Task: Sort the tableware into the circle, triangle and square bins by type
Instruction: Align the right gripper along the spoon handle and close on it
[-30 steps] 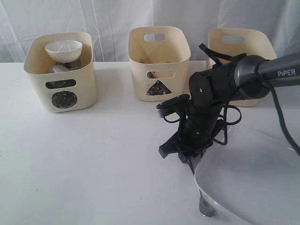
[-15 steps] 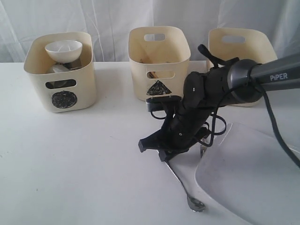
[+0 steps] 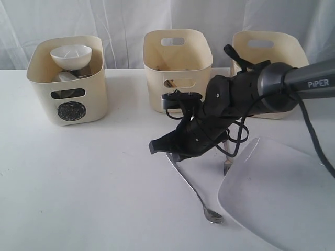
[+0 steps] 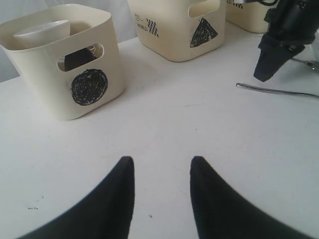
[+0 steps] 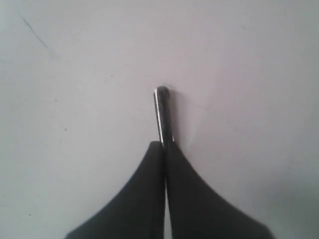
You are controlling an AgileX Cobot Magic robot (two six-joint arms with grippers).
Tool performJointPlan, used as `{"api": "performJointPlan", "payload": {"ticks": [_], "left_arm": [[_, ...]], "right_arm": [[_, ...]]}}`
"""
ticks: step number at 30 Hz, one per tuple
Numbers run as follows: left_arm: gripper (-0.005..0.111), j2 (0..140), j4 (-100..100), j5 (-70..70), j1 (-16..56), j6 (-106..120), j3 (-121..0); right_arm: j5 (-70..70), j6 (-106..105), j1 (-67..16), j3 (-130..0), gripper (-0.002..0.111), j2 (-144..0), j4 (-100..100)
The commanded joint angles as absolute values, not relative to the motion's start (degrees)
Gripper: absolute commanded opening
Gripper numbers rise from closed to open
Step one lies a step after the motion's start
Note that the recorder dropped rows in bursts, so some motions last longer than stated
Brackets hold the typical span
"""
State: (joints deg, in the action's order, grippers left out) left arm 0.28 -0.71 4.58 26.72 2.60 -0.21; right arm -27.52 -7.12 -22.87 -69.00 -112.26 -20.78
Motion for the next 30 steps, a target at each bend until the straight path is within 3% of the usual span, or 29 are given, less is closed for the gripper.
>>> {"api": "performJointPlan", "payload": {"ticks": [1, 7, 13, 16, 30], "left_arm": [[0.043, 0.0, 0.0, 4.5, 26.7, 2.6, 0.0], [0.043, 0.0, 0.0, 4.5, 26.7, 2.6, 0.0], [0.043, 0.0, 0.0, 4.5, 26.7, 2.6, 0.0], [0.043, 0.0, 0.0, 4.5, 26.7, 2.6, 0.0], [0.043, 0.0, 0.0, 4.5, 26.7, 2.6, 0.0]], "right_arm": [[-27.3, -7.7, -22.8, -68.9, 0.0, -109.8, -20.1], [-34.4, -7.7, -22.8, -68.9, 0.002, -107.7, -14.5], [-42.8, -7.7, -23.2, -68.9, 0.029, -104.9, -12.4], [-45.8, -7.7, -24.2, -68.9, 0.037, -104.5, -11.3], [-45.7, -5.2, -27.4, -68.6, 0.037, -107.9, -4.2]]}}
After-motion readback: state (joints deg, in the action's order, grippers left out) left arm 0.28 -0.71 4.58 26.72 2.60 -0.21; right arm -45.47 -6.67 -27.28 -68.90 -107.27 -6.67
